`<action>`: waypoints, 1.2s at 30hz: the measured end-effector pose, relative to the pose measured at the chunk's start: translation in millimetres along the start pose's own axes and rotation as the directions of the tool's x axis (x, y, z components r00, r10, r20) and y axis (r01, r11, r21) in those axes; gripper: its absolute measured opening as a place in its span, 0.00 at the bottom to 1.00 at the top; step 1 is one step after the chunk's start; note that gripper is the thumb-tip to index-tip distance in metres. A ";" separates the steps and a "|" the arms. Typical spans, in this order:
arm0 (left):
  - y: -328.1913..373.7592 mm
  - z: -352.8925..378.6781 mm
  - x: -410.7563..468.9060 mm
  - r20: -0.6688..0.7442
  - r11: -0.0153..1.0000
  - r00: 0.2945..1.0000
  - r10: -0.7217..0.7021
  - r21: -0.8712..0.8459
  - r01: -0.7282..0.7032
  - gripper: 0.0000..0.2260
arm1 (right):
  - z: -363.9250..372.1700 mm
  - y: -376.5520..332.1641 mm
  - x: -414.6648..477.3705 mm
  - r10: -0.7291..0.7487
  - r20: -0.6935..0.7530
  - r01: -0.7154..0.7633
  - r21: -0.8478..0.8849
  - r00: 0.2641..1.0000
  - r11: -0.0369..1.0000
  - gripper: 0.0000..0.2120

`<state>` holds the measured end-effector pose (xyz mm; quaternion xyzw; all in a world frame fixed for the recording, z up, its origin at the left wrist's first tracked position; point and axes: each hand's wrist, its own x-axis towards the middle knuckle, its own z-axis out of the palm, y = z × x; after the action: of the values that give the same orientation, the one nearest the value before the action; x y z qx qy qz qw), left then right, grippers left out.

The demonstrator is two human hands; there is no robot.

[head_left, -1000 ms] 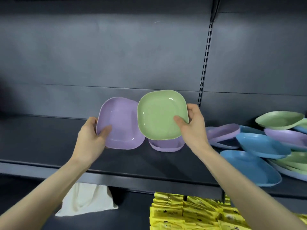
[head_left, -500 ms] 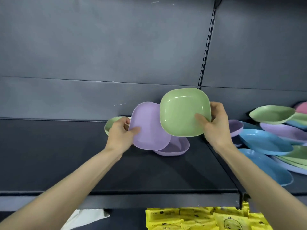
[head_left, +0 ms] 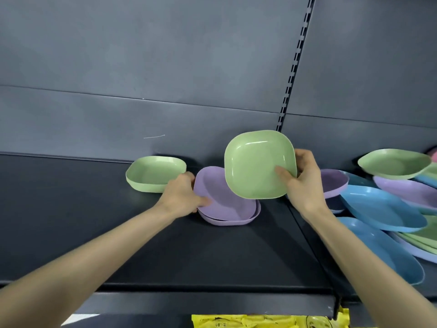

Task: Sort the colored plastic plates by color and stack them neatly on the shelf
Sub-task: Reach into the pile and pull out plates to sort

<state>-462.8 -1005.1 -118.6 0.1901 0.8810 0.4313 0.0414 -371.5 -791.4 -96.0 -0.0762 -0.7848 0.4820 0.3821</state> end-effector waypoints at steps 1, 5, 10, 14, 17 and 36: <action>-0.3 0.6 0.8 -0.003 0.999 1.000 0.008 0.032 -0.008 0.15 | 1.8 2.0 1.6 -0.001 0.004 0.001 0.001 1.000 1.000 0.16; -1.2 5.8 1.4 -0.006 0.987 0.999 0.035 0.156 -0.034 0.20 | 7.8 7.0 3.8 0.000 0.018 0.001 -0.005 1.000 1.000 0.16; -5.1 5.2 -1.9 0.002 0.976 0.999 0.040 0.215 -0.039 0.33 | 13.3 6.1 8.6 0.008 0.024 -0.009 0.019 1.000 1.000 0.16; -5.2 -17.9 -5.4 -0.065 0.985 0.993 0.095 -0.137 -0.104 0.30 | 28.3 1.8 13.2 0.024 0.079 -0.026 0.028 0.997 0.999 0.17; -1.8 -39.0 -3.7 -0.084 0.931 0.990 0.117 -0.338 -0.139 0.23 | 52.7 -7.5 16.8 0.019 0.150 -0.028 0.056 0.989 0.998 0.20; -87.7 -133.9 77.9 -0.150 0.988 0.977 0.155 0.002 -0.157 0.07 | 194.9 -38.9 61.1 0.262 0.480 -0.169 -0.227 0.837 0.959 0.13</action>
<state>-592.7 -1124.5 -96.0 0.2255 0.8618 0.4507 -0.0577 -535.5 -918.0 -79.5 -0.0687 -0.8829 0.4541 0.0981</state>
